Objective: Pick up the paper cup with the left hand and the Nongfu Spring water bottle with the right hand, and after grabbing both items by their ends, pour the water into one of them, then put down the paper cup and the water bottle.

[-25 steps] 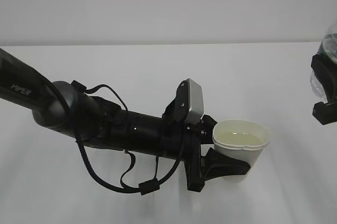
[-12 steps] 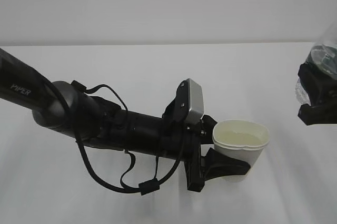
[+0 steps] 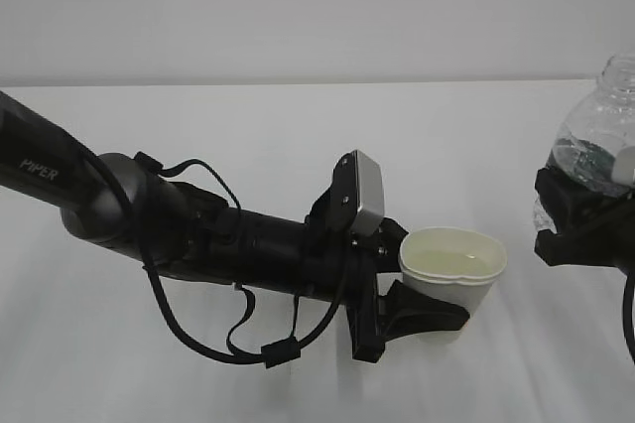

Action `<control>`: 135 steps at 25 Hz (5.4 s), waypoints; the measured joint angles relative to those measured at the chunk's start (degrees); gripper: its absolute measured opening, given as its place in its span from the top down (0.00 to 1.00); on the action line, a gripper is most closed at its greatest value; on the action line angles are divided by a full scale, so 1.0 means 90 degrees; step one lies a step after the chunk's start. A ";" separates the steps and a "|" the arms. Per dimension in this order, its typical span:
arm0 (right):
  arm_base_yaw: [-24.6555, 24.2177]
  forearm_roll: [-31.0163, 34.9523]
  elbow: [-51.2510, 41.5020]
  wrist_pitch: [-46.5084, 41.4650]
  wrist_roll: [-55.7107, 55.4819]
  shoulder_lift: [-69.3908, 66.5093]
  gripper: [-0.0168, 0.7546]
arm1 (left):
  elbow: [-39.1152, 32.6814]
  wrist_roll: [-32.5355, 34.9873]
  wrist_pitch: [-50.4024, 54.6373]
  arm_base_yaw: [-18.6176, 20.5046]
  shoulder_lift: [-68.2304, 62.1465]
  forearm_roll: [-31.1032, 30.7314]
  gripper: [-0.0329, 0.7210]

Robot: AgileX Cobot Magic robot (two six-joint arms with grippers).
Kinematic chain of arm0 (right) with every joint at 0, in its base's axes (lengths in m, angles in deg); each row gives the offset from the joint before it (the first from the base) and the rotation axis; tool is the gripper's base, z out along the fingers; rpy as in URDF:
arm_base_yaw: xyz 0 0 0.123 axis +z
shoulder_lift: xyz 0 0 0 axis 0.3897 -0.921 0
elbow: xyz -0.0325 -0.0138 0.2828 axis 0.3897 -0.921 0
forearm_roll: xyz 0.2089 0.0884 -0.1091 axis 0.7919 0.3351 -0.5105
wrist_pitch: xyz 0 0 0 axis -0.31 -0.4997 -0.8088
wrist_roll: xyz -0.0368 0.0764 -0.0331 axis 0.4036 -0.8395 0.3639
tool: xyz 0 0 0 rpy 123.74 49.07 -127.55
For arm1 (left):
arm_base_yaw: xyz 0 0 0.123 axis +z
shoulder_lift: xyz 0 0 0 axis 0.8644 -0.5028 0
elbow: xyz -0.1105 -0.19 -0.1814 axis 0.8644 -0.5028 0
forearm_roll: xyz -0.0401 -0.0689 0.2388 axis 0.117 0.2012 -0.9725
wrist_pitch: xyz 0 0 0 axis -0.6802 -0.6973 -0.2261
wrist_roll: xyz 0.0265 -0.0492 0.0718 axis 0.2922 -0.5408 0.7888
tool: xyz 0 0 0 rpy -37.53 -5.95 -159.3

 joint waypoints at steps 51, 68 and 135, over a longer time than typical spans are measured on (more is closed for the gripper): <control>0.0000 0.0024 0.2327 0.0059 -0.0239 -0.2750 0.54 | 0.0000 0.0000 0.0040 0.0000 0.0000 0.0011 0.39; 0.0000 0.0052 0.2868 0.0059 -0.0549 -0.3299 0.54 | 0.0000 0.0000 0.0040 0.0000 0.0000 0.0037 0.39; 0.0000 -0.0083 0.0810 0.0191 -0.0633 -0.1766 0.22 | 0.0000 0.0297 0.0064 0.0000 0.0000 0.0931 0.39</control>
